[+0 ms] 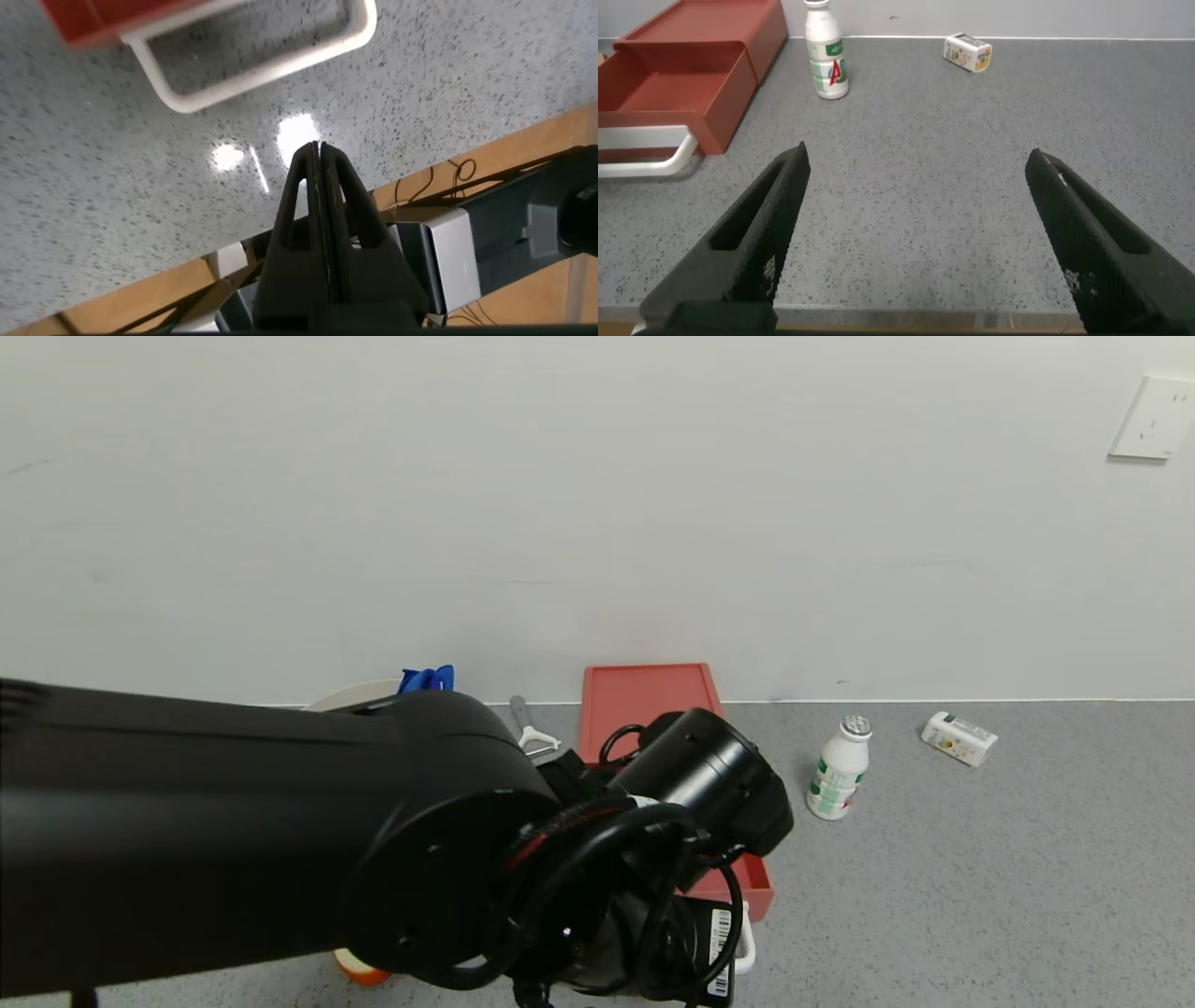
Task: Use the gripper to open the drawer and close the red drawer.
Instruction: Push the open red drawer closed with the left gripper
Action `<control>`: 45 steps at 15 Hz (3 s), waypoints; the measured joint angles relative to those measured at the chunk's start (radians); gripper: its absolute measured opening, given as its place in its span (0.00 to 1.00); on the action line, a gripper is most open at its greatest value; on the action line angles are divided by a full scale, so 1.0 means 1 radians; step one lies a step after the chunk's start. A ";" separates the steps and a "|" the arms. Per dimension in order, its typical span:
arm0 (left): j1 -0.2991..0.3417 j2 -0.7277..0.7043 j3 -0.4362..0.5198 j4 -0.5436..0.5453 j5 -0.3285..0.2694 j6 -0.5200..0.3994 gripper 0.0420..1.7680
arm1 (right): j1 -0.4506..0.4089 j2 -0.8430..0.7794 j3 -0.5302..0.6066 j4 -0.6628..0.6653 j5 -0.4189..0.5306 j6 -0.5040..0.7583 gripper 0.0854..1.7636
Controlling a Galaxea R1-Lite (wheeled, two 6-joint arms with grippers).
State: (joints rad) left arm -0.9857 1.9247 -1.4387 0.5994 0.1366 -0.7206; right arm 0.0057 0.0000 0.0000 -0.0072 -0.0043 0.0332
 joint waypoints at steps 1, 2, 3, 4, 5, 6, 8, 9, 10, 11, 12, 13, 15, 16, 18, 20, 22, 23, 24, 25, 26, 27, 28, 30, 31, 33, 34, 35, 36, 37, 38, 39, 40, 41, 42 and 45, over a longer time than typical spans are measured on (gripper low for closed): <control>-0.008 0.019 0.000 0.000 -0.001 -0.022 0.04 | 0.000 0.000 0.000 0.000 0.000 0.000 0.96; -0.014 0.039 -0.001 0.000 -0.003 -0.040 0.04 | 0.000 0.000 0.000 0.000 0.000 0.000 0.96; -0.021 0.057 -0.003 -0.001 -0.003 -0.052 0.04 | 0.000 0.000 0.000 0.000 0.000 0.000 0.96; -0.026 0.074 -0.007 -0.001 -0.004 -0.065 0.04 | 0.000 0.000 0.000 0.000 0.000 0.000 0.96; -0.032 0.092 -0.017 -0.001 -0.004 -0.079 0.04 | 0.000 0.000 0.000 0.000 0.000 0.000 0.96; -0.036 0.109 -0.028 -0.001 -0.006 -0.087 0.04 | 0.000 0.000 0.000 0.000 0.000 0.000 0.96; -0.040 0.146 -0.051 0.000 -0.010 -0.092 0.04 | 0.000 0.000 0.000 0.000 0.000 -0.001 0.96; -0.041 0.164 -0.060 -0.001 -0.010 -0.096 0.04 | 0.000 0.000 0.000 0.000 0.000 0.000 0.96; -0.041 0.180 -0.067 0.000 -0.010 -0.106 0.04 | 0.000 0.000 0.000 0.000 0.000 0.000 0.96; -0.043 0.197 -0.071 0.000 -0.010 -0.115 0.04 | 0.000 0.000 0.000 0.000 0.000 0.000 0.96; -0.046 0.212 -0.072 0.000 -0.011 -0.122 0.04 | 0.000 0.000 0.000 0.000 -0.001 0.000 0.96; -0.048 0.226 -0.074 0.000 -0.011 -0.130 0.04 | 0.000 0.000 0.000 0.000 0.000 0.000 0.96; -0.048 0.253 -0.080 -0.002 -0.008 -0.138 0.04 | 0.000 0.000 0.000 0.000 0.000 0.000 0.96; -0.047 0.266 -0.089 -0.002 -0.005 -0.143 0.04 | 0.000 0.000 0.000 0.000 0.000 0.000 0.96; -0.043 0.290 -0.101 -0.004 0.006 -0.147 0.04 | 0.000 0.000 0.000 0.000 0.000 0.000 0.96; -0.039 0.305 -0.109 -0.005 0.008 -0.149 0.04 | 0.000 0.000 0.000 0.000 0.000 0.000 0.96; -0.034 0.313 -0.115 -0.005 0.009 -0.153 0.04 | 0.000 0.000 0.000 0.000 0.000 0.000 0.96; -0.031 0.316 -0.117 -0.006 0.009 -0.152 0.04 | 0.000 0.000 0.000 0.000 0.000 0.000 0.96; -0.029 0.320 -0.123 -0.005 0.011 -0.151 0.04 | 0.000 0.000 0.000 0.000 0.000 0.000 0.96; -0.025 0.325 -0.131 -0.004 0.015 -0.150 0.04 | 0.000 0.000 0.000 0.000 0.000 0.000 0.96; -0.020 0.329 -0.136 -0.006 0.019 -0.150 0.04 | 0.000 0.000 0.000 0.000 0.000 0.000 0.96; -0.016 0.332 -0.141 -0.006 0.021 -0.150 0.04 | 0.000 0.000 0.000 0.000 0.000 0.000 0.96; -0.015 0.334 -0.147 -0.004 0.026 -0.149 0.04 | 0.000 0.000 0.000 0.000 0.000 0.000 0.96; -0.008 0.342 -0.163 -0.004 0.046 -0.146 0.04 | 0.000 0.000 0.000 0.000 0.000 0.000 0.96; -0.003 0.348 -0.175 -0.001 0.057 -0.143 0.04 | 0.000 0.000 0.000 0.000 0.000 0.000 0.96; 0.004 0.359 -0.199 0.000 0.069 -0.138 0.04 | 0.000 0.000 0.000 0.000 0.000 0.000 0.96; 0.011 0.363 -0.211 0.003 0.069 -0.133 0.04 | 0.000 0.000 0.000 0.000 0.000 0.000 0.96; 0.019 0.367 -0.224 0.003 0.071 -0.121 0.04 | 0.000 0.000 0.000 0.000 0.000 0.000 0.96; 0.026 0.370 -0.236 0.003 0.076 -0.111 0.04 | 0.000 0.000 0.000 0.000 0.000 0.000 0.96; 0.030 0.372 -0.246 0.002 0.091 -0.101 0.04 | 0.000 0.000 0.000 0.000 0.000 0.000 0.96; 0.033 0.375 -0.253 0.003 0.107 -0.090 0.04 | 0.000 0.000 0.000 0.000 0.000 0.000 0.96; 0.035 0.379 -0.262 0.014 0.116 -0.084 0.04 | 0.000 0.000 0.000 0.000 0.000 0.000 0.96; 0.037 0.385 -0.278 0.032 0.122 -0.080 0.04 | 0.000 0.000 0.000 0.000 0.000 0.000 0.96; 0.040 0.392 -0.297 0.058 0.123 -0.077 0.04 | 0.000 0.000 0.000 0.000 0.000 0.000 0.96; 0.045 0.400 -0.319 0.082 0.123 -0.074 0.04 | 0.000 0.000 0.000 0.000 0.000 0.000 0.96; 0.068 0.420 -0.367 0.094 0.124 -0.049 0.04 | 0.000 0.000 0.000 0.000 0.000 0.000 0.96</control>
State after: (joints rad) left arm -0.9179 2.3443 -1.8053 0.6936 0.2606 -0.7700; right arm 0.0057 0.0000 0.0000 -0.0072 -0.0043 0.0332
